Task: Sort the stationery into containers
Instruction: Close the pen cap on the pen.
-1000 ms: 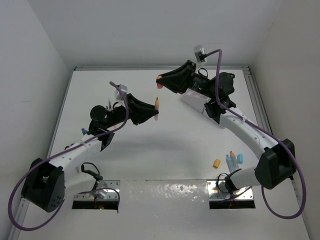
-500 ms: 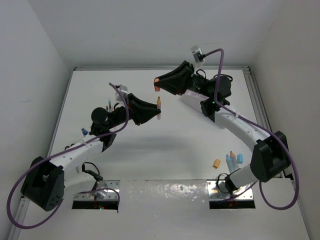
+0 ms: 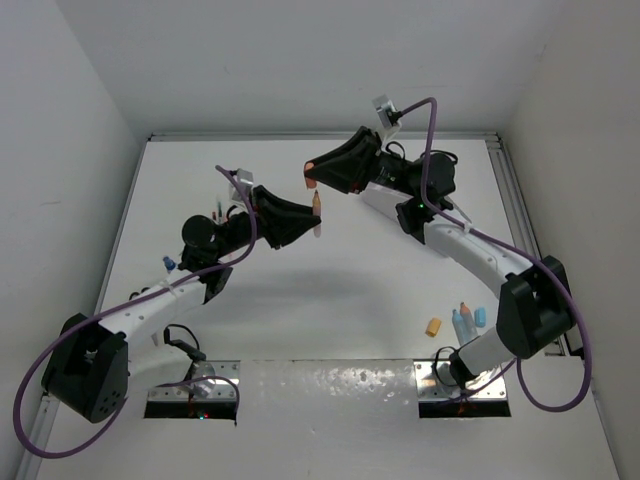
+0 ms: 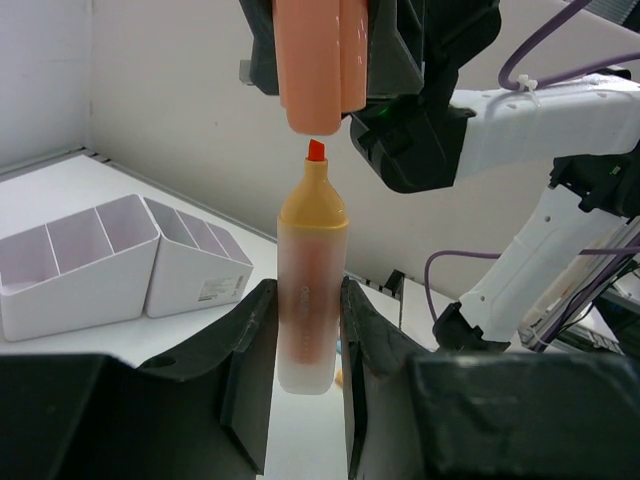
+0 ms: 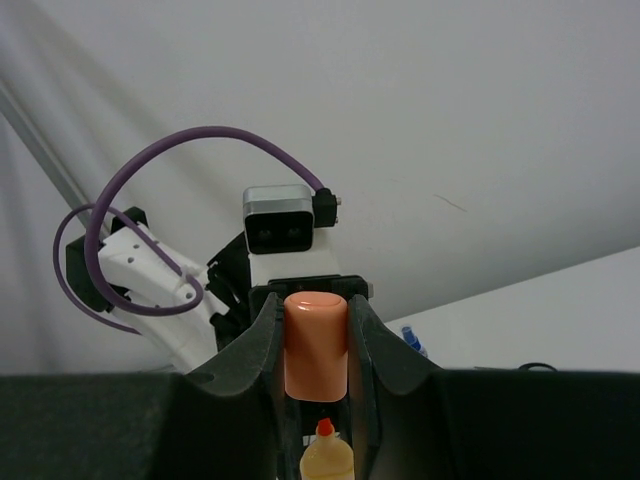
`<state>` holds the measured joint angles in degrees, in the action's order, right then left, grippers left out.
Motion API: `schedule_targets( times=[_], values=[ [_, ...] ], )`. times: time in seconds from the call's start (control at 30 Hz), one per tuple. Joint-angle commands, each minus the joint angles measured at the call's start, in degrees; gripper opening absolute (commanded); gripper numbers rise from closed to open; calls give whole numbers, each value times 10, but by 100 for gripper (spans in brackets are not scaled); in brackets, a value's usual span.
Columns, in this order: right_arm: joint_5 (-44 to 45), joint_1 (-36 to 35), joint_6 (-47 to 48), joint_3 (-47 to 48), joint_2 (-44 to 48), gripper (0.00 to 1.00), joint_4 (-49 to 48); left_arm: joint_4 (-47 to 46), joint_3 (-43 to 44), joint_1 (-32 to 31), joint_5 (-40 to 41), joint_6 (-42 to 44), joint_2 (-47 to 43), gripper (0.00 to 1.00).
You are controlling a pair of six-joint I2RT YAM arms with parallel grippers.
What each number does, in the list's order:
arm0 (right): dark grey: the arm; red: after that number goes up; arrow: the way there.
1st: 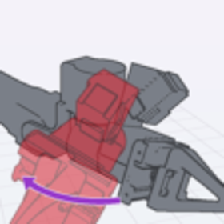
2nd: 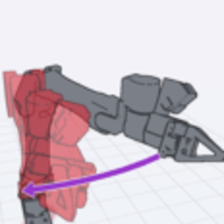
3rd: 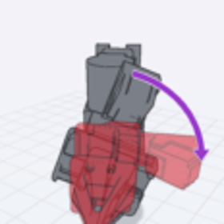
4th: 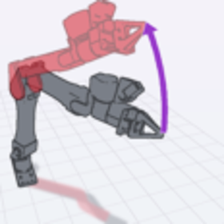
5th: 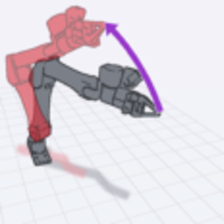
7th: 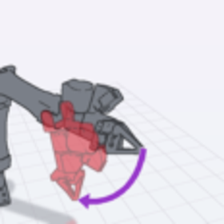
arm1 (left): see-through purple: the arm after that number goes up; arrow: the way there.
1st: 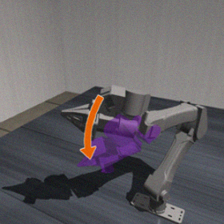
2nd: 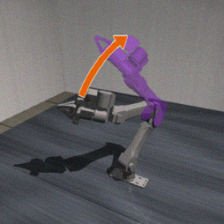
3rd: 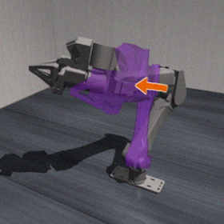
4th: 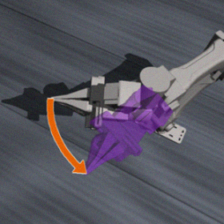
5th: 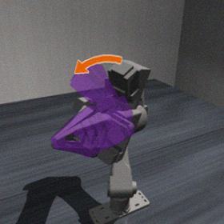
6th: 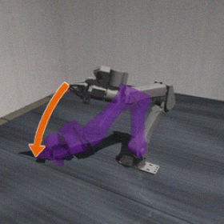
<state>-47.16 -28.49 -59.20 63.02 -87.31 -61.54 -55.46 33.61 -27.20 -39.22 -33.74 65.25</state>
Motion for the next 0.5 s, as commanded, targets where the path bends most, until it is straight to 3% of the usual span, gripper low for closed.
schedule_targets(
  times=[0.0, 0.47],
  values=[
    [-7, -5, -3, -6, 8, 0, -39, -34, 7, 9, 9, -5, -17, 0],
    [-6, -8, -5, -25, 5, 0, -46, -47, 1, 9, 10, -1, -27, 0]
  ],
)
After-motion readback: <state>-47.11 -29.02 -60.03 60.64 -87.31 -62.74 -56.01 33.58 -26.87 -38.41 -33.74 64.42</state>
